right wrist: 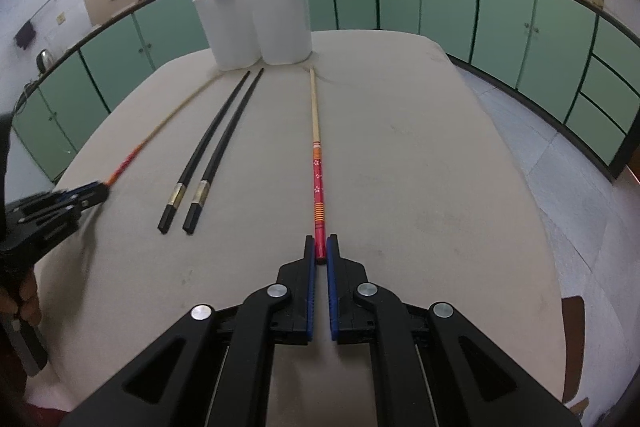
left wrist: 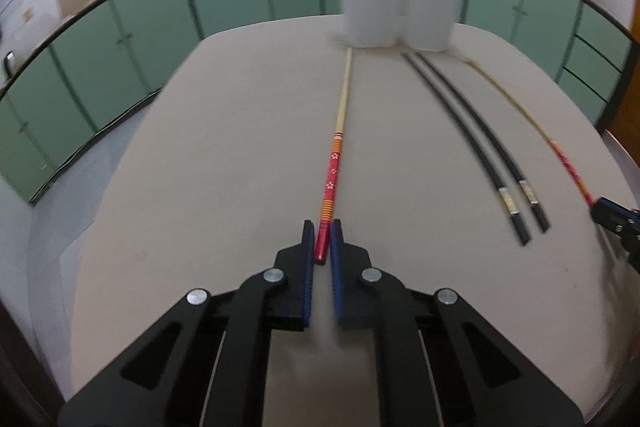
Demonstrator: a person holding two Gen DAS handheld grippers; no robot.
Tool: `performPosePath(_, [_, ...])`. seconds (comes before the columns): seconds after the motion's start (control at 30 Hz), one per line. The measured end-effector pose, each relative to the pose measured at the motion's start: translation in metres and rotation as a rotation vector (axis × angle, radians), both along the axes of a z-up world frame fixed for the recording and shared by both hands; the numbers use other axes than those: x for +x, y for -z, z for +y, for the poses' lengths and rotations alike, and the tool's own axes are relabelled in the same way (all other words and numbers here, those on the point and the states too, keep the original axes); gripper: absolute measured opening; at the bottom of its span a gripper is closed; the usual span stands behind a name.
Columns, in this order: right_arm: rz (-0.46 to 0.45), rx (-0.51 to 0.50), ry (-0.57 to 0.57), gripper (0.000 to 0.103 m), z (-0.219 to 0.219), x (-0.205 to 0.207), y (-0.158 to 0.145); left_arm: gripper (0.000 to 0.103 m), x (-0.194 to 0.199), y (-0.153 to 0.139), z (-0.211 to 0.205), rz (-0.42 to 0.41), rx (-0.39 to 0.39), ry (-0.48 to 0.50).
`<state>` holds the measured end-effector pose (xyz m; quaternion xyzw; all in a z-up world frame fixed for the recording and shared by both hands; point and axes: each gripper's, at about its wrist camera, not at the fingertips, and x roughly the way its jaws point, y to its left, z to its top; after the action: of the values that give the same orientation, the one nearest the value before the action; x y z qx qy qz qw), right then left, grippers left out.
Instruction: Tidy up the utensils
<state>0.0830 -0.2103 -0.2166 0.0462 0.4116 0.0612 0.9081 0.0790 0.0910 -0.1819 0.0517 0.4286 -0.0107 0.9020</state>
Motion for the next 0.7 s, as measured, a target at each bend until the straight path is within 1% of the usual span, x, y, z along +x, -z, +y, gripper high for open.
performPosePath(0.07, [-0.003, -0.009, -0.001, 0.006, 0.001, 0.003, 0.000, 0.006, 0.001, 0.000, 0.008, 0.000, -0.006, -0.026])
performPosePath(0.17, [-0.006, -0.012, -0.004, 0.006, 0.004, 0.013, 0.000, 0.005, 0.011, -0.001, 0.009, 0.001, -0.007, -0.020])
performPosePath(0.33, [0.000, -0.004, -0.009, 0.006, 0.009, 0.038, 0.000, 0.006, 0.035, -0.001, 0.004, 0.014, -0.033, -0.016])
performPosePath(0.43, [0.013, 0.005, -0.033, 0.006, 0.010, 0.050, -0.001, 0.007, 0.046, 0.001, 0.002, 0.016, -0.034, -0.014])
performPosePath(0.47, [0.011, 0.000, -0.035, 0.008, 0.011, 0.049, -0.001, 0.008, 0.047, 0.002, 0.001, 0.016, -0.028, -0.011])
performPosePath(0.5, [0.009, -0.006, -0.042, 0.015, 0.011, 0.046, 0.000, 0.009, 0.046, 0.002, 0.002, 0.014, -0.031, -0.008])
performPosePath(0.53, [0.006, -0.007, -0.054, 0.021, 0.011, 0.042, 0.001, 0.012, 0.043, 0.002, 0.004, 0.012, -0.039, -0.004])
performPosePath(0.63, [-0.005, -0.005, -0.086, 0.025, 0.009, 0.029, 0.002, 0.017, 0.035, 0.002, 0.014, 0.010, -0.088, 0.003])
performPosePath(0.7, [-0.007, 0.016, -0.098, 0.025, 0.004, 0.021, 0.004, 0.018, 0.031, 0.003, 0.019, 0.010, -0.109, 0.005])
